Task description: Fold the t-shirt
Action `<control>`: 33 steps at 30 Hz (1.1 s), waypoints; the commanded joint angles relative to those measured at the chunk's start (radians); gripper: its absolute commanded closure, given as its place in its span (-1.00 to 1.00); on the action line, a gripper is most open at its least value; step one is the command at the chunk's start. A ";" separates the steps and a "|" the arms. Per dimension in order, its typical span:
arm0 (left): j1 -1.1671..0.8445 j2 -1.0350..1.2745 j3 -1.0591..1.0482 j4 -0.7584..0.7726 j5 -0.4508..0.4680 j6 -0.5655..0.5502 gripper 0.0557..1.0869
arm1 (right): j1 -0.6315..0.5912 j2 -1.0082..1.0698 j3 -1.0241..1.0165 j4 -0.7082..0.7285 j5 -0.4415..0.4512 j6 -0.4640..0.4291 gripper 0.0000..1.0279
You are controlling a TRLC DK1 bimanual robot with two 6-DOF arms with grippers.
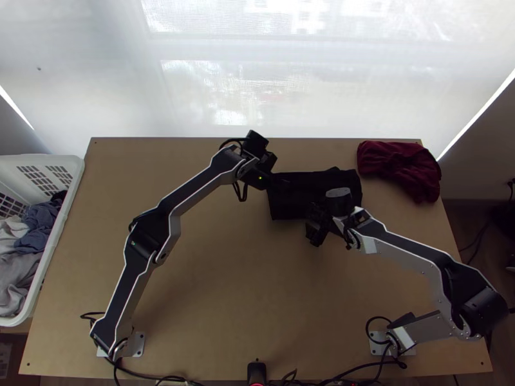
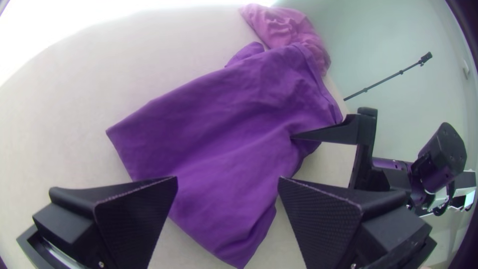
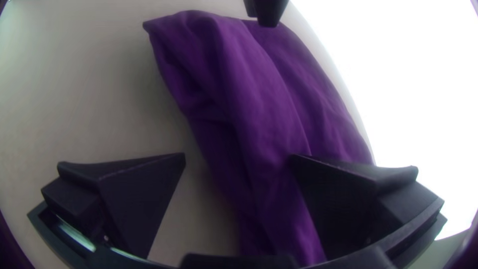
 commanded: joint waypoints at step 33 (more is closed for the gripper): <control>0.005 -0.123 -0.002 -0.106 0.000 0.046 -0.90 | -0.073 0.080 0.188 -0.005 0.026 0.140 0.95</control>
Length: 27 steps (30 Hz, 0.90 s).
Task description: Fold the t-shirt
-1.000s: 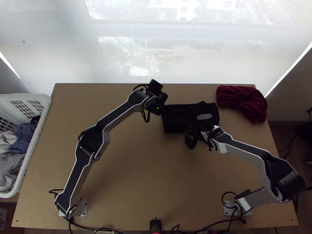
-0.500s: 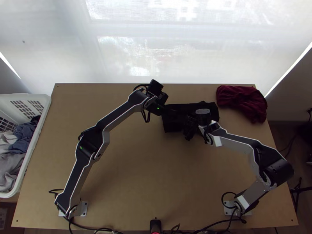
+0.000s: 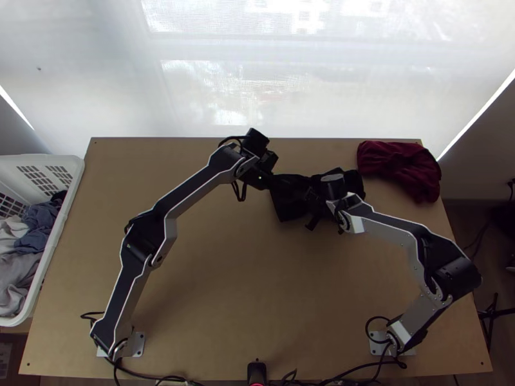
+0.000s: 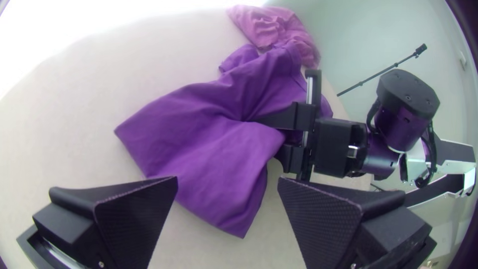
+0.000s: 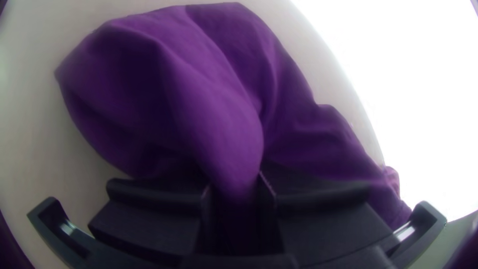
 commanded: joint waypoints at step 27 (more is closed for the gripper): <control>0.200 -0.824 -0.686 -0.103 -0.152 0.100 -0.90 | -0.710 -0.461 0.195 -0.149 -0.176 0.256 0.95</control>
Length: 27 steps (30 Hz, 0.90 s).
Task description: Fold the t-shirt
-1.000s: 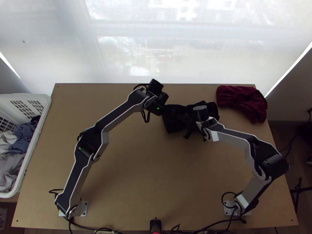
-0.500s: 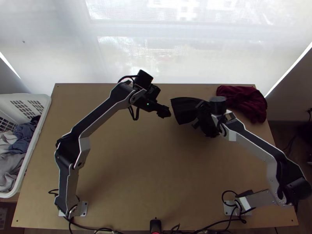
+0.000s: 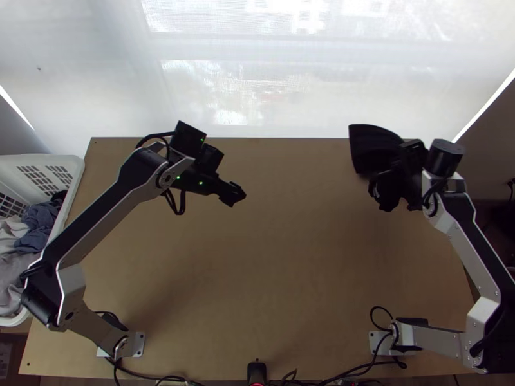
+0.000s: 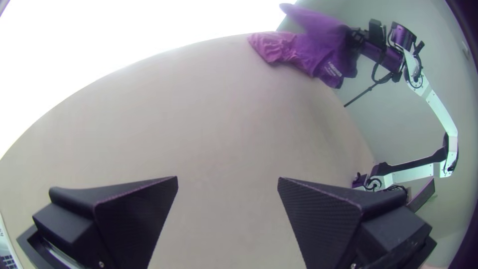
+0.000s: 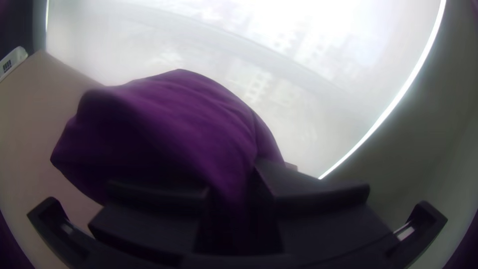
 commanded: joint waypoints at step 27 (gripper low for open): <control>0.348 -0.403 -0.451 -0.035 -0.066 0.021 -0.90 | -0.274 0.738 0.540 0.072 -0.251 0.007 0.95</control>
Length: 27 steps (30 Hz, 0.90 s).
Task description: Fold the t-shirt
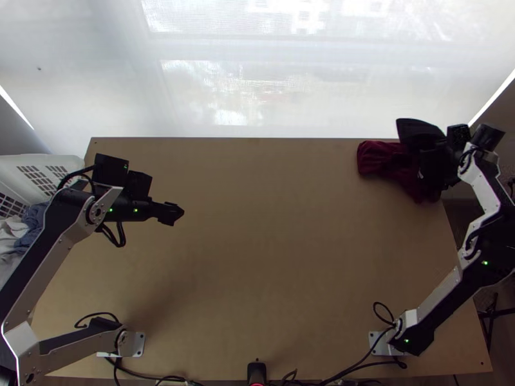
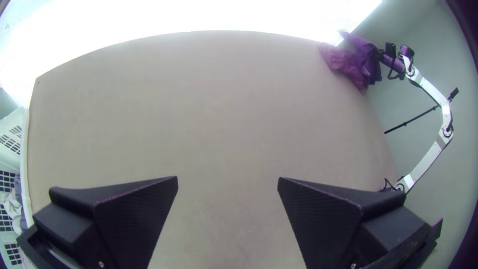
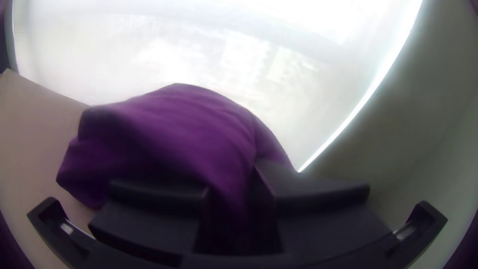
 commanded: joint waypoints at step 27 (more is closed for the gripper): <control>0.080 -0.035 -0.006 -0.031 -0.012 -0.009 -0.90 | 0.166 -0.140 -0.515 0.167 0.027 0.087 -0.81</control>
